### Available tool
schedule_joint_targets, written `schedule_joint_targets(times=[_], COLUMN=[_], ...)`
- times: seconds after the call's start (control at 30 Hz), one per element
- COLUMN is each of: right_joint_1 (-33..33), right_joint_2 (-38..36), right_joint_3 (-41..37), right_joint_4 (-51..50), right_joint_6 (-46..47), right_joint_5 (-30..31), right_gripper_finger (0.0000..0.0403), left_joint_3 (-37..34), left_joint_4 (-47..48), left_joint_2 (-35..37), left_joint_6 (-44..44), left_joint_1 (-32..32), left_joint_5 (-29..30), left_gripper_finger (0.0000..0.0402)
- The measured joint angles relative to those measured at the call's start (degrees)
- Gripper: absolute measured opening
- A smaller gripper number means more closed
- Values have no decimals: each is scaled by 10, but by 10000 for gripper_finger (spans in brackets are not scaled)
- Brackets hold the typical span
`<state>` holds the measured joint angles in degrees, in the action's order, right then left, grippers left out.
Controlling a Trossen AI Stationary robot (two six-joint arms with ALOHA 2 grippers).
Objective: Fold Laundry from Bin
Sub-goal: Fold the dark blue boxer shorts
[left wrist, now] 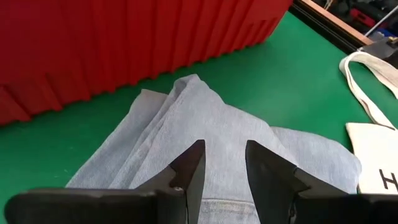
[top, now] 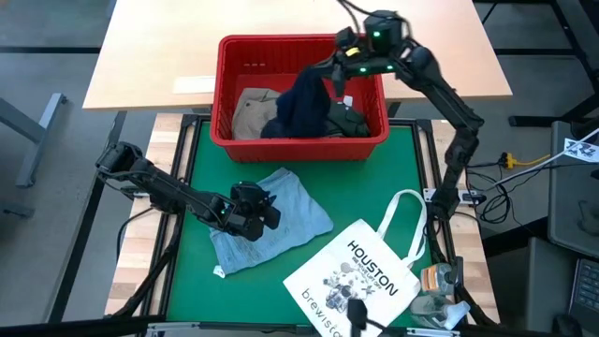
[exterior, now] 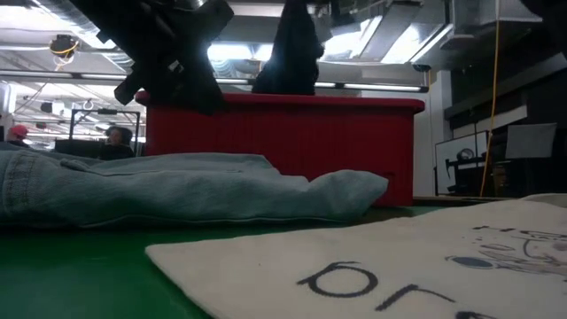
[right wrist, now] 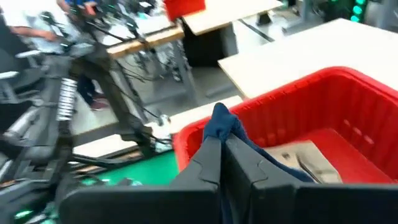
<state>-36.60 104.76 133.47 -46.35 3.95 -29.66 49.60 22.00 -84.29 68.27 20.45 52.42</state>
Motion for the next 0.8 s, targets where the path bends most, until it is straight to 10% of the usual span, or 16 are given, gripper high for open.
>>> schedule_joint_targets(times=[0.3, 0.8], right_joint_1=[-1, -1], right_joint_2=[-66, -90], right_joint_3=[0, -1], right_joint_4=[0, 65], right_joint_6=[1, 30], right_joint_5=[-71, -75], right_gripper_finger=[8, 9], left_joint_3=[0, 0], left_joint_4=[-33, -481], left_joint_2=[0, 0], left_joint_6=[-29, -612], left_joint_1=[-31, -100], left_joint_5=[13, -141], left_gripper_finger=[110, 112])
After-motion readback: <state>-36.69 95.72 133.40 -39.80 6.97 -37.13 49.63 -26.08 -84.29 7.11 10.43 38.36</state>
